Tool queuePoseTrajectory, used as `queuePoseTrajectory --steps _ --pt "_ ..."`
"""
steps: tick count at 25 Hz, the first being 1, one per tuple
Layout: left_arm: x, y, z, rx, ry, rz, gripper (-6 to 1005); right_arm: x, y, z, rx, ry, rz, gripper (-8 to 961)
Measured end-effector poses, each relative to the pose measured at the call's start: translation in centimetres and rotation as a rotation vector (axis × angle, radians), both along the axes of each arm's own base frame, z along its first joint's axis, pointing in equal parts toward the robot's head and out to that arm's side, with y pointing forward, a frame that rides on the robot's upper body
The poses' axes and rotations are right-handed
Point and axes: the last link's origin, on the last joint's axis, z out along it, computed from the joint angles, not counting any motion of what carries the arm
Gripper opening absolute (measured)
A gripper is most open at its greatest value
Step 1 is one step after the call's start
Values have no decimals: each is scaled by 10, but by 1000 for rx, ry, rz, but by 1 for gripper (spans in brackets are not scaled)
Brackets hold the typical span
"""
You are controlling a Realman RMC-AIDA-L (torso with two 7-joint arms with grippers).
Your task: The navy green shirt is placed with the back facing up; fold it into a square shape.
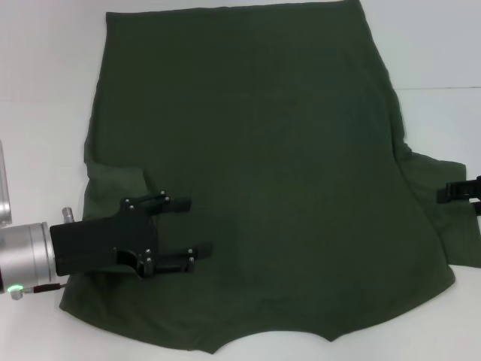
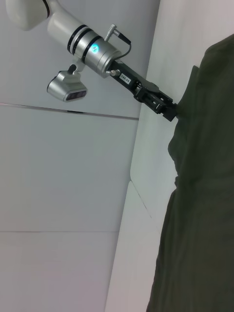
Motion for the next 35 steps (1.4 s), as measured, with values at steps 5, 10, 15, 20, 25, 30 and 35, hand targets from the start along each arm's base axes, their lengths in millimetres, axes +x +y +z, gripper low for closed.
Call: queuePoseTrajectory --steps 5,10,15,20,25,30,35 --pt "0 0 0 1 1 -1 847 1 0 0 5 -6 1 857" --pt "1 1 0 2 1 -3 847 1 0 0 6 -7 2 853" --pt "1 0 0 1 1 -3 847 1 1 -1 6 -8 4 848" --pt "1 1 1 2 0 -3 847 0 1 -2 3 -11 7 844" --pt "1 1 1 3 0 -6 847 0 1 -2 3 -10 5 840" --pt "2 2 1 3 1 -8 847 0 1 -2 3 -9 -1 596" --pt "2 2 2 5 2 -9 848 1 1 -2 4 -7 -3 582"
